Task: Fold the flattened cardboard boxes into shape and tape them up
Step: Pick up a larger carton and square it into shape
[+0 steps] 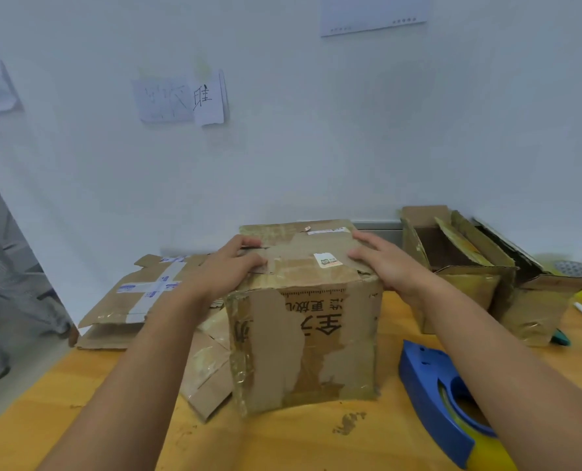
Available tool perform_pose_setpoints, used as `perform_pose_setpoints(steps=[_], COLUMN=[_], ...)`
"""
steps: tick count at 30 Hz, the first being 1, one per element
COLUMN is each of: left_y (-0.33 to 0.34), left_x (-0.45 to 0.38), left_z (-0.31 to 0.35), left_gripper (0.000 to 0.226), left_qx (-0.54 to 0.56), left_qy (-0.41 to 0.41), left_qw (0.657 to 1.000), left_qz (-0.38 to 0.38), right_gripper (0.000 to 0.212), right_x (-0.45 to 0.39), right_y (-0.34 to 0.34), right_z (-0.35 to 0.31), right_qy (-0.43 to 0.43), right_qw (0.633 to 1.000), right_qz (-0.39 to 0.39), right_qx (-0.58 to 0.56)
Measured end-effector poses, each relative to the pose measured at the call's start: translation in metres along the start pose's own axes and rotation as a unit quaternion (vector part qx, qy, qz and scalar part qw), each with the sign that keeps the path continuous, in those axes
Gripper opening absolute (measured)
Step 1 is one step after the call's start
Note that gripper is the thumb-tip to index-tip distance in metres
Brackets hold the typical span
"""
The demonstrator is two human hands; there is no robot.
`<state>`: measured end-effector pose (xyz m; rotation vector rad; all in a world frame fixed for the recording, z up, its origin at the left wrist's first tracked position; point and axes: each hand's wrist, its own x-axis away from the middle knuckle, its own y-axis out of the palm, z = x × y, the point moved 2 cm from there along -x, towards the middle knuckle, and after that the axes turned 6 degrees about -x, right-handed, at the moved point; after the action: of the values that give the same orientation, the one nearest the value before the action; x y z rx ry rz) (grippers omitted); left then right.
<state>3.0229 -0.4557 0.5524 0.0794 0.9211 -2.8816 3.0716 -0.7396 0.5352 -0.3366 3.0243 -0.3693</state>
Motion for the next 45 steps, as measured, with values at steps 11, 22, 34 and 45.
perform_pose_setpoints(steps=[11,22,34,45], left_y=[-0.003,0.003,0.01,0.015], left_x=[0.005,0.003,-0.011,-0.022], left_z=[0.022,0.027,0.016,-0.01], left_gripper=[0.008,0.007,0.016,0.013], left_qx=[0.08,0.1,0.085,0.074], left_qy=[0.075,0.067,-0.014,0.011], left_qw=[0.98,0.979,0.991,0.99], left_qz=[0.163,0.165,0.104,0.121], right_gripper=[0.046,0.06,0.059,0.066], right_x=[0.015,0.015,0.007,-0.008], right_y=[-0.014,-0.021,-0.017,-0.001], right_z=[-0.024,-0.017,-0.011,0.009], right_qy=[-0.113,-0.08,0.009,-0.028], right_qw=[0.99,0.993,0.997,0.991], right_qz=[0.068,0.084,0.062,0.09], right_qx=[-0.042,0.004,0.039,0.092])
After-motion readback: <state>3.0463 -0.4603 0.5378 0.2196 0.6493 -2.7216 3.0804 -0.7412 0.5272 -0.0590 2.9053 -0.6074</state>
